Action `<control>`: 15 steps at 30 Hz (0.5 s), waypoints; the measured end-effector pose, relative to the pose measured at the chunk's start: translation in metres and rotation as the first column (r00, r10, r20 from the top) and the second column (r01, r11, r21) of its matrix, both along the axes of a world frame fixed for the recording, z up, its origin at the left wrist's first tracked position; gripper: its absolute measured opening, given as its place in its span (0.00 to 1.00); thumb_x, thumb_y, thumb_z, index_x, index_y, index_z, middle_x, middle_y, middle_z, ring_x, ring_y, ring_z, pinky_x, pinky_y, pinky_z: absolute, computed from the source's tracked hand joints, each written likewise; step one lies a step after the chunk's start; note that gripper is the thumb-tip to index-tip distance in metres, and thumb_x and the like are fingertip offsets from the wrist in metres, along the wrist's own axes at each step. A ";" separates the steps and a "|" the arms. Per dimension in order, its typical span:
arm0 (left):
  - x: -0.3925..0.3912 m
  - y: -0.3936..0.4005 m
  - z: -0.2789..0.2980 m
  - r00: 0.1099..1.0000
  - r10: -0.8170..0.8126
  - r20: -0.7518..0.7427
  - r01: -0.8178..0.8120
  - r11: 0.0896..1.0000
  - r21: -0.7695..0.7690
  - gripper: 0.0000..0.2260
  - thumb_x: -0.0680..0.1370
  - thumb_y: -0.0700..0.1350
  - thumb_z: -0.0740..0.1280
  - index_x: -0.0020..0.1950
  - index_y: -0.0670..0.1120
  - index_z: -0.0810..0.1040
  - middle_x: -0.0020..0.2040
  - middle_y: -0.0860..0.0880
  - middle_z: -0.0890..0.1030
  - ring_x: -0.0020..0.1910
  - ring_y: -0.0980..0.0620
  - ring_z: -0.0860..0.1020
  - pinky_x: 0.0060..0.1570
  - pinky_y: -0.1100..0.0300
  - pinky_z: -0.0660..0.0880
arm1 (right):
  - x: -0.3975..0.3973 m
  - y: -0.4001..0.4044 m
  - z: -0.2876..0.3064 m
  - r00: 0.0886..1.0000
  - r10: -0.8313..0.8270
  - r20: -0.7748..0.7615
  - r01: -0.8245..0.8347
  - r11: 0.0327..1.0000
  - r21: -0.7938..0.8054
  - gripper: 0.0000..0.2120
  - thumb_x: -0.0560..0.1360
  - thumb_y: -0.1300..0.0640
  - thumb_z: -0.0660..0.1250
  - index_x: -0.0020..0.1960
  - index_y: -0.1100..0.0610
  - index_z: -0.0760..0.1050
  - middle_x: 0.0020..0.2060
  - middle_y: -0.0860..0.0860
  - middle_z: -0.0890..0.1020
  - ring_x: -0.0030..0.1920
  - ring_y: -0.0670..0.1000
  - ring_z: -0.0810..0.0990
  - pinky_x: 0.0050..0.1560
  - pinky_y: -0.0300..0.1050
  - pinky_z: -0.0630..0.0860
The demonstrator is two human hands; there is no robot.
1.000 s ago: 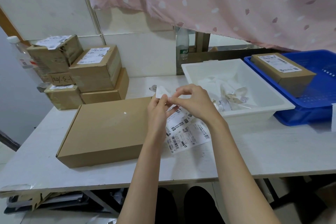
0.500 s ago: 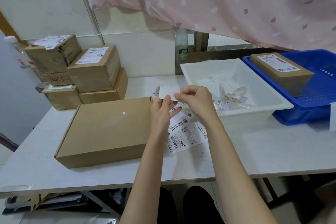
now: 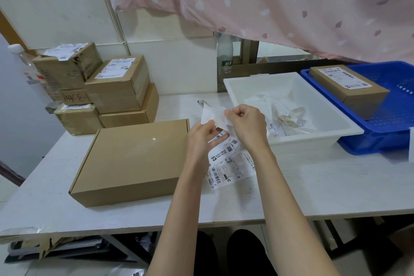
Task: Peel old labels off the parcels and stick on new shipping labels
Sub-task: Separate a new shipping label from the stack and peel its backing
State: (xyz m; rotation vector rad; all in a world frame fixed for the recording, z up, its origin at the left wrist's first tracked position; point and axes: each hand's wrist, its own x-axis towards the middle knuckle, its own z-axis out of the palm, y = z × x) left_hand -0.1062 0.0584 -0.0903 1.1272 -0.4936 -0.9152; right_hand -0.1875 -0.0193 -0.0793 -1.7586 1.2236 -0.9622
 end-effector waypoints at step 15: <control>-0.004 0.001 -0.002 0.987 0.000 -0.163 -0.005 1.000 -0.025 0.09 0.81 0.34 0.58 0.43 0.40 0.73 0.44 0.43 0.79 0.52 0.43 0.83 0.49 0.53 0.82 | 0.001 0.007 -0.007 0.991 0.133 0.027 -0.133 0.991 -0.014 0.03 0.72 0.54 0.69 0.40 0.52 0.77 0.40 0.42 0.82 0.45 0.45 0.80 0.52 0.49 0.76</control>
